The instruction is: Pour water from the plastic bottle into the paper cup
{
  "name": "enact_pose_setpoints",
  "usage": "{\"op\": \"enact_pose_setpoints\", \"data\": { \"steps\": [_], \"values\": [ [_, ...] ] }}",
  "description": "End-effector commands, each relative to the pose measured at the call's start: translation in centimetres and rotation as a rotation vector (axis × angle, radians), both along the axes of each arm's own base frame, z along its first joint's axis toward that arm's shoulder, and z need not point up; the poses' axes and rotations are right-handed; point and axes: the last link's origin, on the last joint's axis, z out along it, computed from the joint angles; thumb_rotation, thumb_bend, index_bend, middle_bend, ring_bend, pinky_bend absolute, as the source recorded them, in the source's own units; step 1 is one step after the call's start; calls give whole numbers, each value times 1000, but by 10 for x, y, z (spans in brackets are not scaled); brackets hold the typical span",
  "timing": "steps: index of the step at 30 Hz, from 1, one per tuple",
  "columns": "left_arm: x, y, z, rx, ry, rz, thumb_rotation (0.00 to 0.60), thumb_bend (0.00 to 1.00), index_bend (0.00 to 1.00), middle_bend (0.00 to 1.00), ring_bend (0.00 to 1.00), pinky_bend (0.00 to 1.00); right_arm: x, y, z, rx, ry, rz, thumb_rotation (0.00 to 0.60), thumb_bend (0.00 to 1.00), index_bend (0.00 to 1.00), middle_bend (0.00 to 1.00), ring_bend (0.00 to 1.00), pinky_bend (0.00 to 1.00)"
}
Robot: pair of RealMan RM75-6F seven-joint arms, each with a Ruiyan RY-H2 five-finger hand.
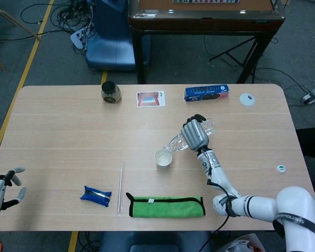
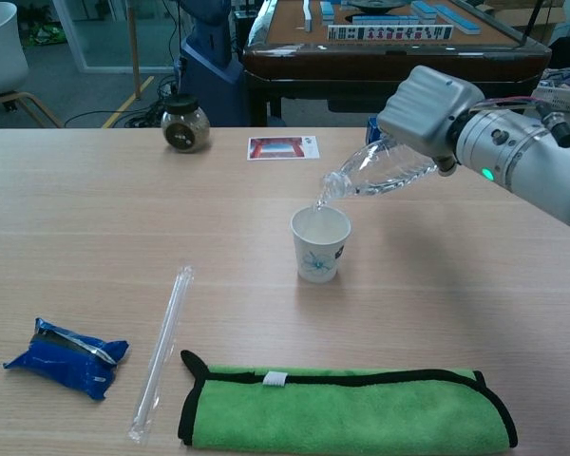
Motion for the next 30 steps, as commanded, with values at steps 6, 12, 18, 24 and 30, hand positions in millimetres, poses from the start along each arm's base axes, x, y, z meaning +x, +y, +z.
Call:
{"op": "enact_pose_setpoints", "data": {
  "steps": [6,12,18,24,30],
  "values": [
    [-1,0,0,-1,0,2,600,329,283,511,480,738,-2,1,2,-5,11,-1,600,213,640,615,498,489],
    [-1,0,0,-2,2,2,600,329,283,511,480,738,-3,1,3,-8,8,-2,600,213,640,615,498,489],
    [0,0,0,-1,1,2,600,328,283,511,480,738,-7,2,2,-4,-32,-30,600,214,640,616,498,489],
    [-1,0,-1,-4,4,4,600,328,283,511,480,738,-15,2,1,27,-197,-127,600,213,640,616,498,489],
    [-1,0,-2,-9,6,8,600,328,283,511,480,738,-28,1,1,59,-362,-180,600,213,640,616,498,490]
  ]
}}
